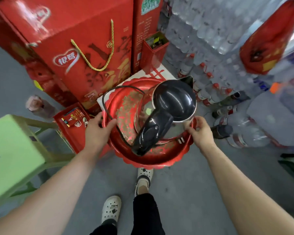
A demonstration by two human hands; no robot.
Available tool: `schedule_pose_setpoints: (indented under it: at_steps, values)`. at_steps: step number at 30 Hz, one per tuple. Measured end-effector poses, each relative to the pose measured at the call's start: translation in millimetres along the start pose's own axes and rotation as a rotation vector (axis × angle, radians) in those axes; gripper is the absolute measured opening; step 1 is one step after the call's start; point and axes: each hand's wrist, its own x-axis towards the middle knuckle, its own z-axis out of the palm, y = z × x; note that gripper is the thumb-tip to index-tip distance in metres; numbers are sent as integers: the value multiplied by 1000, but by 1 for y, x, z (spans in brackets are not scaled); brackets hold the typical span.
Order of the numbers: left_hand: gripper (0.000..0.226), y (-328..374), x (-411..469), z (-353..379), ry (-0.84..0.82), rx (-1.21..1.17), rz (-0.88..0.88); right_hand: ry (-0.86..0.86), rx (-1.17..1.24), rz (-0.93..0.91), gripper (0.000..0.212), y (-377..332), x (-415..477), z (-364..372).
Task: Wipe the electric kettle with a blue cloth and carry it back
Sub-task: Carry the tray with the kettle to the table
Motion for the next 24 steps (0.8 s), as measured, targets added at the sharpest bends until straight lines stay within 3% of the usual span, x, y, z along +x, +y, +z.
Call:
schedule_pose_setpoints:
  at_steps: [3,11,21,22,24]
  values:
    - [42,19,-30,-25,-37,85,97,43,46,12,47,1,-66,-26]
    - [32,99,-127,-76,-172,259,255,224,172,72,50,31,-227,-98]
    - [28,193,-256,-31,-412,256,481,470,352,167,31,111,-379,-190]
    - [32,198,-268,-19,-430,270,491,497,364,179,30,124,-390,-200]
    - [63,206,-296,10,-479,313,526,552,388,210,31,153,-415,-223]
